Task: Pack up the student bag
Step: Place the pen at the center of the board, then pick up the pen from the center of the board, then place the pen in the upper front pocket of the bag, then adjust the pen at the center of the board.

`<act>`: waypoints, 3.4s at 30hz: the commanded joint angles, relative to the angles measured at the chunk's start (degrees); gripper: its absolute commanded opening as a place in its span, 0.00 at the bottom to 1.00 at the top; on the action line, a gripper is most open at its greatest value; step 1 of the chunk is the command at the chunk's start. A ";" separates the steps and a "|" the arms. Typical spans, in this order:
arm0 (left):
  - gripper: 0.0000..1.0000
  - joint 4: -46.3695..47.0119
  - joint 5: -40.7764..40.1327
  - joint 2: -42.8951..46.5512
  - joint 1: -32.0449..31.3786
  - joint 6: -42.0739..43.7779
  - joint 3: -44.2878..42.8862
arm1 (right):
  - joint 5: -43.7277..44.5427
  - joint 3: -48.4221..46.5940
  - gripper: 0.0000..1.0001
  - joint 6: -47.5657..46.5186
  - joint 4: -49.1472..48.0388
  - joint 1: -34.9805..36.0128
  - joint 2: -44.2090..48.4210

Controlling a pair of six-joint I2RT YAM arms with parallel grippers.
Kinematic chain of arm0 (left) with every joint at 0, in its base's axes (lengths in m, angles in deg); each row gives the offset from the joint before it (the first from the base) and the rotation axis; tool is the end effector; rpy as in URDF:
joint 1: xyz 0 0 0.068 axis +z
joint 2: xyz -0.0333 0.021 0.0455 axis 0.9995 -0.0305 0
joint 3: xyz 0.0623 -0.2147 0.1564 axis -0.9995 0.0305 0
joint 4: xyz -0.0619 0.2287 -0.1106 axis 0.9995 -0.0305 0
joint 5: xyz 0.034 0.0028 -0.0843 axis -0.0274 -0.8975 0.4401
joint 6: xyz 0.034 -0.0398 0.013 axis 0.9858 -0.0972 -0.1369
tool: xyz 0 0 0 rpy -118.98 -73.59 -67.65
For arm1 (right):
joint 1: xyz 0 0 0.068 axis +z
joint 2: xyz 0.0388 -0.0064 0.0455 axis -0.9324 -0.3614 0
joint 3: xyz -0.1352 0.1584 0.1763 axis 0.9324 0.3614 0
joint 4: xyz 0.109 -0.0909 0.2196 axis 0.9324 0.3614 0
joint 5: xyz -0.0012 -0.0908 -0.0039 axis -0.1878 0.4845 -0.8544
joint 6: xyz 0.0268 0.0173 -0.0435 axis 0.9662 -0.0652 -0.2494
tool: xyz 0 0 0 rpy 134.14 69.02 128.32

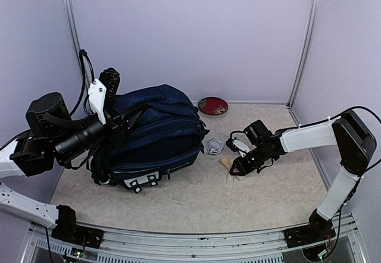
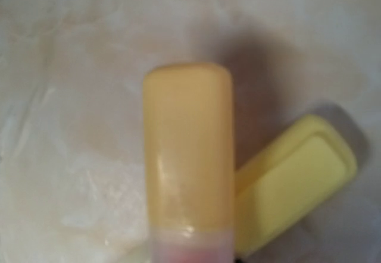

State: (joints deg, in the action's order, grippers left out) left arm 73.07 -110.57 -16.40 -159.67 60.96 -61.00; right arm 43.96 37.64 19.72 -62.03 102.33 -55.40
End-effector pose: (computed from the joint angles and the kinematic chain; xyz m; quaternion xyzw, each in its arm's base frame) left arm 0.0816 -0.1880 0.4069 0.3122 0.6250 -0.1915 0.6893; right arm 0.2579 0.1834 0.1441 -0.2551 0.9260 0.2194 0.1711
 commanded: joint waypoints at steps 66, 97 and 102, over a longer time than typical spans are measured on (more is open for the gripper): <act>0.00 7.73 0.51 0.90 0.49 -2.34 -2.95 | -15.70 -32.18 0.14 -38.40 -1.77 26.66 14.19; 0.00 8.01 -0.90 2.08 1.04 -1.51 -2.14 | 6.09 -33.16 0.50 -5.37 0.31 18.12 24.43; 0.00 8.46 -0.07 2.49 1.24 -1.28 -1.85 | 41.22 -18.03 0.64 10.72 7.48 10.59 33.05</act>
State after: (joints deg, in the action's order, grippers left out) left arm 73.53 -110.95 -16.11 -158.78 60.96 -60.83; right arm 56.74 10.06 11.86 -58.25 115.84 -27.01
